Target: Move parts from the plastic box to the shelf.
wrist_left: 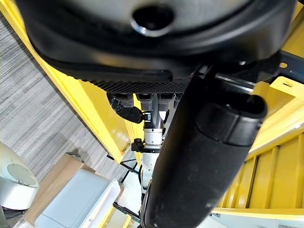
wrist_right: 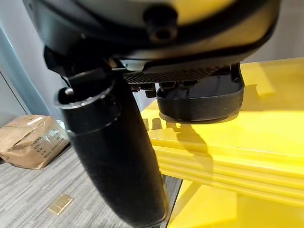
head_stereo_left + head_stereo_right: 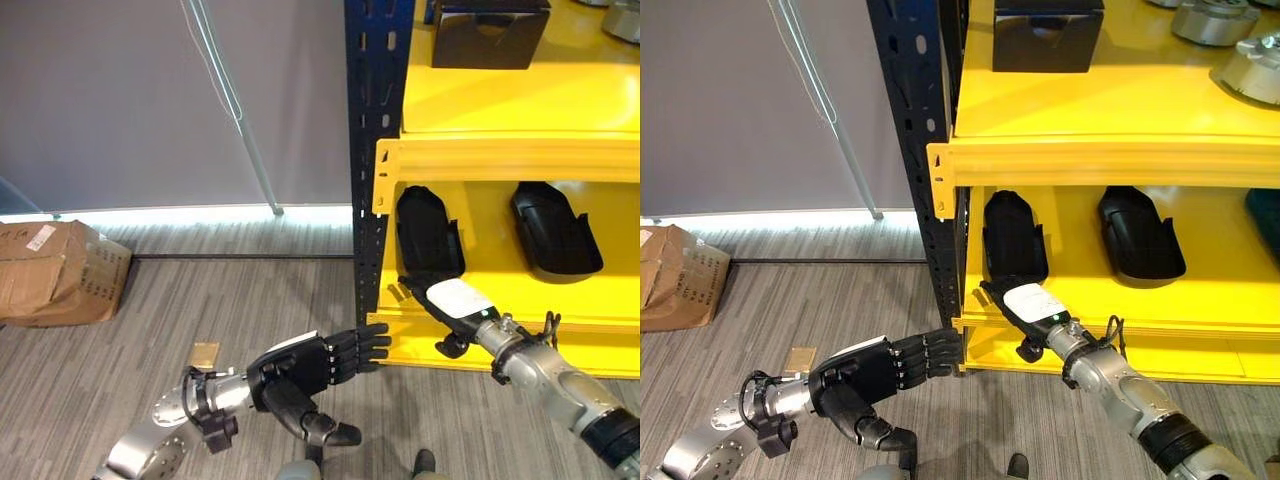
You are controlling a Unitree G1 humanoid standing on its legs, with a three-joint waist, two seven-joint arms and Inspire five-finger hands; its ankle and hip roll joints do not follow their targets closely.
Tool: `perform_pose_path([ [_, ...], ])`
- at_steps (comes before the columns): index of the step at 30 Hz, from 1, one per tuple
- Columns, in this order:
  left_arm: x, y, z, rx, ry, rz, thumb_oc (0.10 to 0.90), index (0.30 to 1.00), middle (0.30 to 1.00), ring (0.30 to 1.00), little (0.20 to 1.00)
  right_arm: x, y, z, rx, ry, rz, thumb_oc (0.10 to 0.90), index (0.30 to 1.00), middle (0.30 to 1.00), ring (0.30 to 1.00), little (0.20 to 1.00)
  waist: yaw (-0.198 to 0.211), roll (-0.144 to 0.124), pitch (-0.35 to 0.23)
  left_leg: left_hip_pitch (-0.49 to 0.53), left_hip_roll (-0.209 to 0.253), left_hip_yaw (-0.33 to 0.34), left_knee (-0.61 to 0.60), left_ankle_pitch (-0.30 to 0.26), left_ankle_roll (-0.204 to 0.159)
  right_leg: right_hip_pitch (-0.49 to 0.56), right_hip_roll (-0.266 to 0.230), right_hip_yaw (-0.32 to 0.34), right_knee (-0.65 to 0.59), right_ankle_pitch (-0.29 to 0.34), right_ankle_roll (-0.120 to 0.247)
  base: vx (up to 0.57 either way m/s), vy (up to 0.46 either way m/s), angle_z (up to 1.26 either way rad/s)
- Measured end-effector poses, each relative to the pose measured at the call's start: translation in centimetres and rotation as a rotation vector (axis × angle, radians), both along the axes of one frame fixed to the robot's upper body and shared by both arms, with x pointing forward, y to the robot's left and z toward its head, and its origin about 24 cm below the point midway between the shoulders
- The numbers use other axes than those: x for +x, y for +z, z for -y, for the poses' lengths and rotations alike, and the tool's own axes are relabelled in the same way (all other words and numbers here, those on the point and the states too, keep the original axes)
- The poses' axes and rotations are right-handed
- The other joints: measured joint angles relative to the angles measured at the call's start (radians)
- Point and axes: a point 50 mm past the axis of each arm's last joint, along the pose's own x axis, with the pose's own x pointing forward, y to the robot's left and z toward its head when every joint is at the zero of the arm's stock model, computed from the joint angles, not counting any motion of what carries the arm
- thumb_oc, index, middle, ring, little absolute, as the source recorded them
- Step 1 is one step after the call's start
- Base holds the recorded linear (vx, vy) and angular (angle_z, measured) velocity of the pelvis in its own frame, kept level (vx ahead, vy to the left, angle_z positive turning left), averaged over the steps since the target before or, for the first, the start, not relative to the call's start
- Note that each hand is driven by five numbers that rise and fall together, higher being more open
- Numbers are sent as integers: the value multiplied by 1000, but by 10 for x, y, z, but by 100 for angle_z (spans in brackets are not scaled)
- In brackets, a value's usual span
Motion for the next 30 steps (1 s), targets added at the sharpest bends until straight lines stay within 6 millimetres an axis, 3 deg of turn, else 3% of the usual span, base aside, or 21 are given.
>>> perform_pose_path([
  [6,0,-1,-1,3,0,-9,900,1000,1000,1000,1000,0,-2,2,-11,-9,-21,900,1000,1000,1000,1000,1,5,3,0,-1,-1,0,0,0,1,-1,-2,0,0,0,2,1,1],
  [10,0,-3,-1,6,0,-15,900,1000,1000,1000,1000,4,-12,15,-26,-72,-48,900,1000,1000,1000,1000,3,13,6,0,-1,-3,0,0,0,2,-1,-3,0,0,0,0,0,0],
  [30,0,-5,-3,10,4,-22,900,1000,1000,1000,1000,4,-11,14,-23,-51,-50,900,1000,1000,1000,1000,-3,17,8,1,-2,-2,0,0,0,2,-2,-3,0,-1,1,0,0,0],
])
